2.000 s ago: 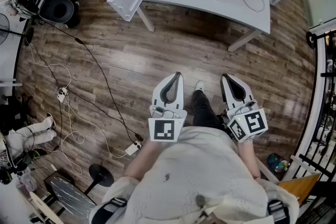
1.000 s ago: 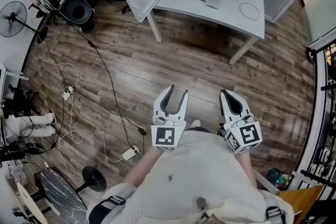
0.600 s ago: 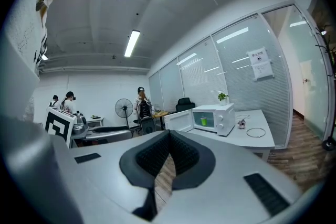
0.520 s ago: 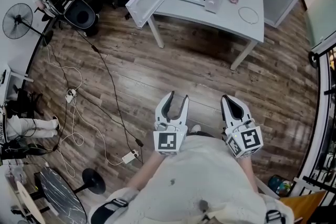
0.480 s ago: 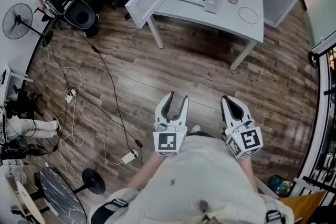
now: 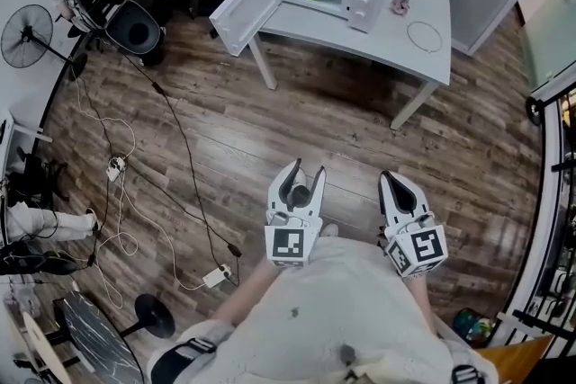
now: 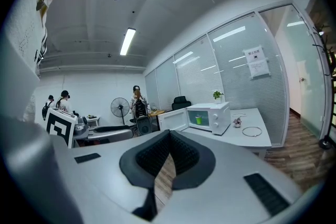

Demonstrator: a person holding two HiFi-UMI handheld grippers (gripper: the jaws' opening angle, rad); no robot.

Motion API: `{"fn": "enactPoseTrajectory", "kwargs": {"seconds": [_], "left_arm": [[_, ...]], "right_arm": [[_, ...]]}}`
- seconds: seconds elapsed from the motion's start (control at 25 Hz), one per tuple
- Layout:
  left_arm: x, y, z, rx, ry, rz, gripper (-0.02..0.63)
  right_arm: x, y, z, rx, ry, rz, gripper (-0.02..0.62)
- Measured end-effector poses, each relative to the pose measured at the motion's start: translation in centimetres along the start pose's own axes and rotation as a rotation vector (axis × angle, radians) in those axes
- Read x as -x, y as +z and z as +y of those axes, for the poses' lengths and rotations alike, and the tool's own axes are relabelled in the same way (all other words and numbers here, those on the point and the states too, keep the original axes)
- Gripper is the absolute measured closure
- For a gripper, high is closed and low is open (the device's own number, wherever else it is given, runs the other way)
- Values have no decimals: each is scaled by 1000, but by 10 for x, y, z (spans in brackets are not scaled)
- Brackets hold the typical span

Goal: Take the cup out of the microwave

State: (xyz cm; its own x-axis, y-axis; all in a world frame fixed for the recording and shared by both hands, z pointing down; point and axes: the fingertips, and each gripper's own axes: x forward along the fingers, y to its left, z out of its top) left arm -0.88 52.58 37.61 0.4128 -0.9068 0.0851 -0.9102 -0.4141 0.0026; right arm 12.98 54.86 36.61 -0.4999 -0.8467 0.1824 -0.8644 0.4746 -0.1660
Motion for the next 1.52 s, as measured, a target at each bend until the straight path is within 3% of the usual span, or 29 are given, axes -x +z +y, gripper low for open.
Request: {"fn": "enactPoseTrajectory", "kwargs": {"seconds": [0.32,0.84,1.52], "left_arm": [[-66,11,24,-23,-50,-2,414],[-174,23,103,-10,-61,13,417],[-254,28,217,-20,-82,4,417]], "right_arm": [[-59,22,-26,-4,-29,-3,586],[-172,55,-65,-11,-65,8,586],[-305,77,-63,-17,-110,6,586]]}}
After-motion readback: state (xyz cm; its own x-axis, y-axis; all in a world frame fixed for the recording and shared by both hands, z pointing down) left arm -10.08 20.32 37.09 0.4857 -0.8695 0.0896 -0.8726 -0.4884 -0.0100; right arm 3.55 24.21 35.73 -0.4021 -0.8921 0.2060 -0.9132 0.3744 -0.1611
